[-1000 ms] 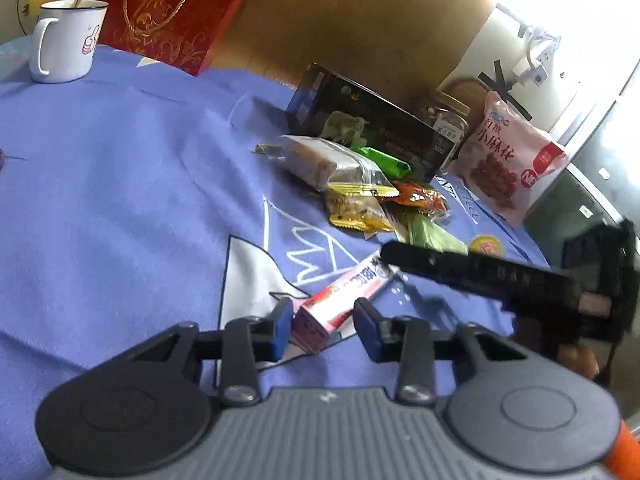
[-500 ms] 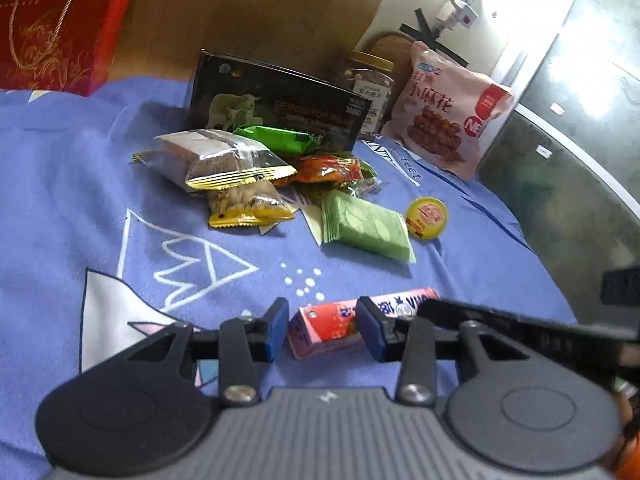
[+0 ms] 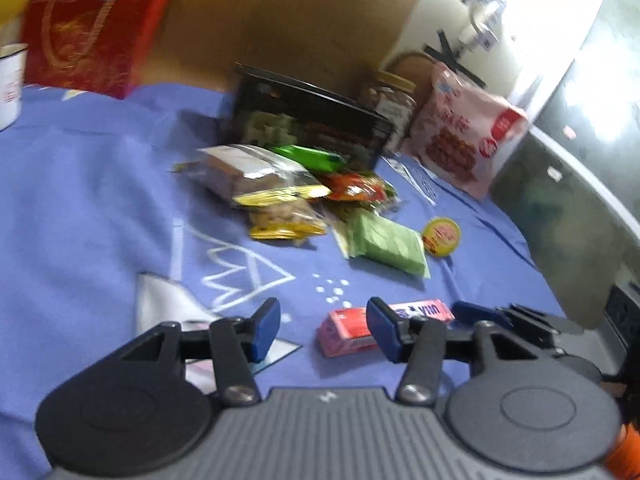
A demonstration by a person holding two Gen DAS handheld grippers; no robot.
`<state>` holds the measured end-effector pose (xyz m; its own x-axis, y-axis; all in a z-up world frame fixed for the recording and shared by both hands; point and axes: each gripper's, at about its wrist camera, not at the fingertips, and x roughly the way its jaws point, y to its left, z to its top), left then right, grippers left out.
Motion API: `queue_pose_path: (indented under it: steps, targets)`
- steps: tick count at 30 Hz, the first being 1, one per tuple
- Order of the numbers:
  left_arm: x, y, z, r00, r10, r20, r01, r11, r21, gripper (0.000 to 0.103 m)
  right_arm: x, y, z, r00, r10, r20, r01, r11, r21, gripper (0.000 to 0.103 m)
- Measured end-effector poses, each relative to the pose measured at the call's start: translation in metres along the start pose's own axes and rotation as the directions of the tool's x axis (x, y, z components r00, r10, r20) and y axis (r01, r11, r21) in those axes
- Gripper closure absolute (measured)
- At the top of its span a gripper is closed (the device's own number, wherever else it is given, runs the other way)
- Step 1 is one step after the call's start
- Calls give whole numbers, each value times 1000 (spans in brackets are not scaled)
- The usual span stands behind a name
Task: Organize snacks
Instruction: 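Close the left tool on the pink candy box and lift it, then carry the pink box over the black tin and open the left tool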
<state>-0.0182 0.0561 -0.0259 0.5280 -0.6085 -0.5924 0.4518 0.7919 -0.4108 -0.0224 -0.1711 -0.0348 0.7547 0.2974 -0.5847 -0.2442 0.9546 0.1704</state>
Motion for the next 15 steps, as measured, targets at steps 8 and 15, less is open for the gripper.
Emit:
queue_pose_path:
  steps: [8,15]
  targets:
    - [17,-14,13,999,-22,-35,23,999,33,68,-4,0,6,999,38,5,-38,997,73,69]
    - [8,-29,112,980,45,192,-77,984,163,66,19,0,108,984,15,175,-4,998,-61,69]
